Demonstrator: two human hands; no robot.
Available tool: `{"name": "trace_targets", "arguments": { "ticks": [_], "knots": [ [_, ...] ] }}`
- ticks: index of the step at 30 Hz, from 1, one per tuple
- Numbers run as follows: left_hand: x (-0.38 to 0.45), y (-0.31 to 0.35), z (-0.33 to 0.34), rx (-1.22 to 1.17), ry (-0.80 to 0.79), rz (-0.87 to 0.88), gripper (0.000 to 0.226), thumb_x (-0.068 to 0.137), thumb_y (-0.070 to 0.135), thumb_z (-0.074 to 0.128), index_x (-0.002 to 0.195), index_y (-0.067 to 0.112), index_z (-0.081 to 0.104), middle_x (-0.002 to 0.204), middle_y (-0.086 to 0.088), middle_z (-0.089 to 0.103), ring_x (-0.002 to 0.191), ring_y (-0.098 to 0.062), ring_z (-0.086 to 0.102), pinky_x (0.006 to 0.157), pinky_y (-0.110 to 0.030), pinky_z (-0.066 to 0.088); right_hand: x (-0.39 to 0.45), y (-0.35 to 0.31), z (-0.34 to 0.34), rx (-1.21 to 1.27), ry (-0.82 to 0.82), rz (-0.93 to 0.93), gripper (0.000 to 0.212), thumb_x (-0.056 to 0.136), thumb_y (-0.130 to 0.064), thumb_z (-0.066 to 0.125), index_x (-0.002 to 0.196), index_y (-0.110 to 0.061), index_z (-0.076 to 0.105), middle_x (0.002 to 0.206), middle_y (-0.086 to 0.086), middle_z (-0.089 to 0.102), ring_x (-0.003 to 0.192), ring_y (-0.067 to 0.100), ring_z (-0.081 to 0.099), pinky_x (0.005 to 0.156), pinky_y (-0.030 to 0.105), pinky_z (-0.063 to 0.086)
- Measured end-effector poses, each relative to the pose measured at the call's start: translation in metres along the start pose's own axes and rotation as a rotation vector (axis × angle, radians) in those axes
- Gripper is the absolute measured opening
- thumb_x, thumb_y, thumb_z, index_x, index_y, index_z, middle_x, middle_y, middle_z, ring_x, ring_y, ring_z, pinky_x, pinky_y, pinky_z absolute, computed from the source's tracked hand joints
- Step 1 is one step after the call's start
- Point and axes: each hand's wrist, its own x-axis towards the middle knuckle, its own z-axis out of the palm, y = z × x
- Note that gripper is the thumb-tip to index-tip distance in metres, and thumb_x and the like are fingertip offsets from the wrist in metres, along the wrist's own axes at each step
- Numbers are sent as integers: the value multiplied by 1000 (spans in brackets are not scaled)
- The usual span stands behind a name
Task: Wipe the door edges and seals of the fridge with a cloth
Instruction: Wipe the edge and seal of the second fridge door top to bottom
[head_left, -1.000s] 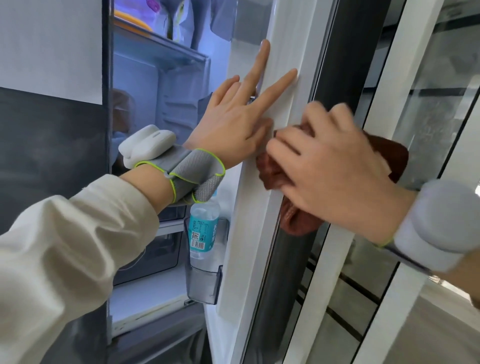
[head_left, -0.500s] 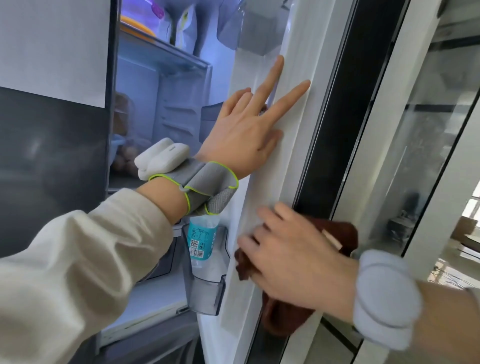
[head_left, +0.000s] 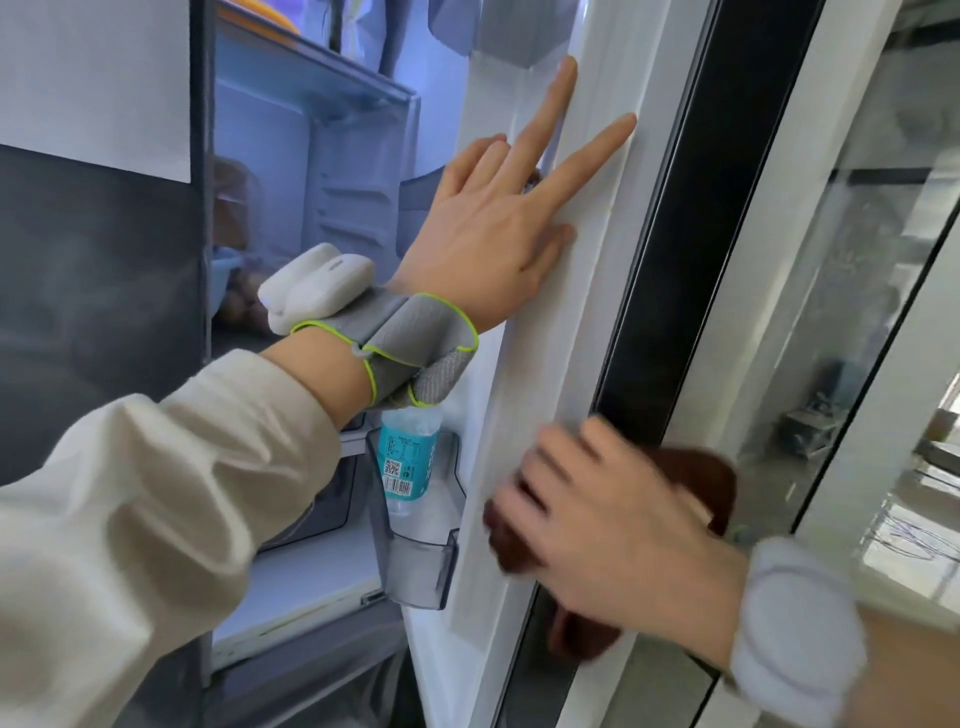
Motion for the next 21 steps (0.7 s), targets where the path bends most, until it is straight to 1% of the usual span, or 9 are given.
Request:
{"name": "trace_targets", "arguments": {
  "ticks": [2,5,7,9,11,13,16,18,21],
  "knots": [
    [1,0,1,2,6,10,65,86,18,42,147,28,22,156,-15,7,101,-25,47,99,-28,16,-11,-19,14,61,-39,-47,24,75,-32,50,87,-13,59,72,7,60,74,27,49,68,39,28],
    [0,-1,1,2,9,12,64,86,20,41,146,28,23,156,-15,7,102,-25,48,100,-28,17,-12,-9,16,118,6,-51,27,76,-35,44,87,-15,57,75,4,62,76,25,49,69,36,27],
    [0,-1,2,3,11,10,64,86,21,41,146,28,23,155,-15,8,102,-25,48,99,-29,17,-5,13,6,85,76,-17,30,75,-38,43,88,-15,56,79,4,62,79,25,43,68,36,26],
    [0,-2,3,15,30,12,64,85,21,41,146,28,24,155,-16,10,99,-26,49,98,-30,19,5,42,-8,8,175,61,32,76,-39,47,91,-13,56,82,7,62,81,26,39,66,38,25],
    [0,-1,3,12,35,14,64,84,23,39,146,27,25,155,-17,10,98,-26,49,98,-30,20,13,71,-23,-71,244,153,33,82,-39,48,94,-10,58,85,9,63,82,28,41,66,39,26],
    [0,-2,4,16,31,19,63,85,24,37,146,28,24,155,-17,9,98,-26,48,98,-30,20,18,85,-31,-114,262,185,35,87,-40,46,97,-9,59,87,9,63,82,30,46,67,38,27],
    [0,-3,4,34,55,28,62,86,23,40,146,26,26,154,-18,11,95,-25,47,98,-30,19,18,76,-24,-135,249,164,29,88,-33,44,96,-9,58,88,10,63,83,31,46,68,38,27],
    [-1,-2,5,40,60,32,61,86,22,40,146,26,26,154,-18,12,95,-25,47,99,-29,18,13,62,-16,-104,232,150,27,86,-32,45,95,-9,58,88,11,62,81,30,46,67,38,27],
    [-1,-1,5,38,46,27,61,88,21,41,146,26,24,155,-17,10,98,-25,46,100,-29,17,1,39,-3,-44,204,103,27,81,-32,57,95,-10,59,90,11,63,81,29,48,68,38,29]
  ]
}}
